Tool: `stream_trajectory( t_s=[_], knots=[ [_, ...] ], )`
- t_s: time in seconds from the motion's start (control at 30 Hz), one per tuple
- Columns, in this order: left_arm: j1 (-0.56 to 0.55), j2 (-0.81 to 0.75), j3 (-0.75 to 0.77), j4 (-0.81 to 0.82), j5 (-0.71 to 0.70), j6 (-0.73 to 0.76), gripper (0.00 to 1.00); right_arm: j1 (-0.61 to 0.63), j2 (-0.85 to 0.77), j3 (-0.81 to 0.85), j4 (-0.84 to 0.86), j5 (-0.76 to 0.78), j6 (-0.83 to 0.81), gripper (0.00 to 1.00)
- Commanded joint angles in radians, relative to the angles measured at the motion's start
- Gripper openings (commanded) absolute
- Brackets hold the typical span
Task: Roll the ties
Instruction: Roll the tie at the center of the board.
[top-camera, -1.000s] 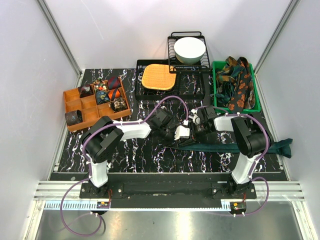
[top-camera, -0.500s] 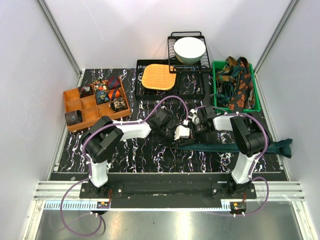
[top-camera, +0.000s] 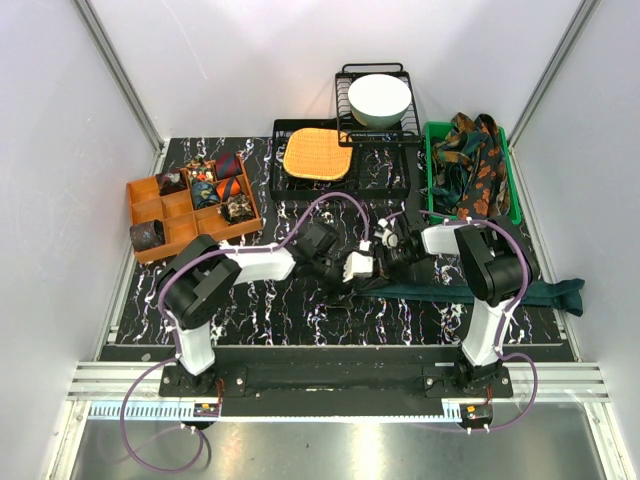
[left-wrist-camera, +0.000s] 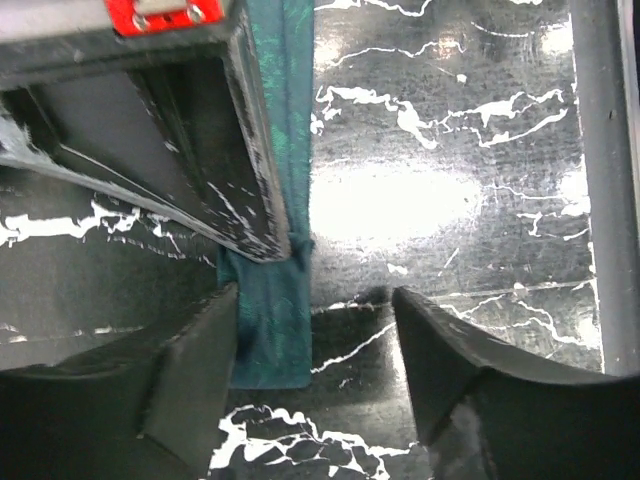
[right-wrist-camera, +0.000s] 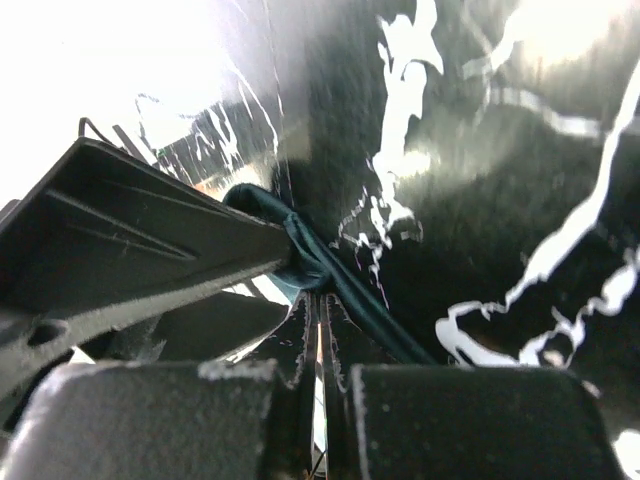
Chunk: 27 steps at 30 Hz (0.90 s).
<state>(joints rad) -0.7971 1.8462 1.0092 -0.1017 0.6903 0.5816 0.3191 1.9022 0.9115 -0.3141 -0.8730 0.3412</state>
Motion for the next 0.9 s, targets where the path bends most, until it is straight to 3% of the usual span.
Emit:
stream_trajectory(
  t_s=[0.0,0.13,0.3,0.47,0.73,0.87],
  knots=[
    [0.052,-0.062,-0.112,0.074,-0.031,-0.074,0.74,0.008,0.041,0.026,-0.057,0.118,-0.054,0.0],
    [0.107,-0.134,-0.216,0.255,-0.003,-0.14,0.78,0.008,0.052,0.027,-0.065,0.132,-0.06,0.0],
    [0.137,-0.117,-0.227,0.283,-0.006,-0.118,0.79,0.008,0.061,0.032,-0.068,0.118,-0.065,0.0],
    [0.124,-0.094,-0.189,0.264,0.005,-0.063,0.79,0.012,0.047,0.029,-0.065,0.083,-0.068,0.0],
    [0.03,0.008,-0.034,0.105,-0.054,0.029,0.82,0.017,0.026,0.026,-0.052,0.068,-0.061,0.0],
    [0.001,0.036,0.002,0.074,-0.086,0.023,0.75,0.018,0.006,0.021,-0.049,0.062,-0.051,0.0]
  ],
)
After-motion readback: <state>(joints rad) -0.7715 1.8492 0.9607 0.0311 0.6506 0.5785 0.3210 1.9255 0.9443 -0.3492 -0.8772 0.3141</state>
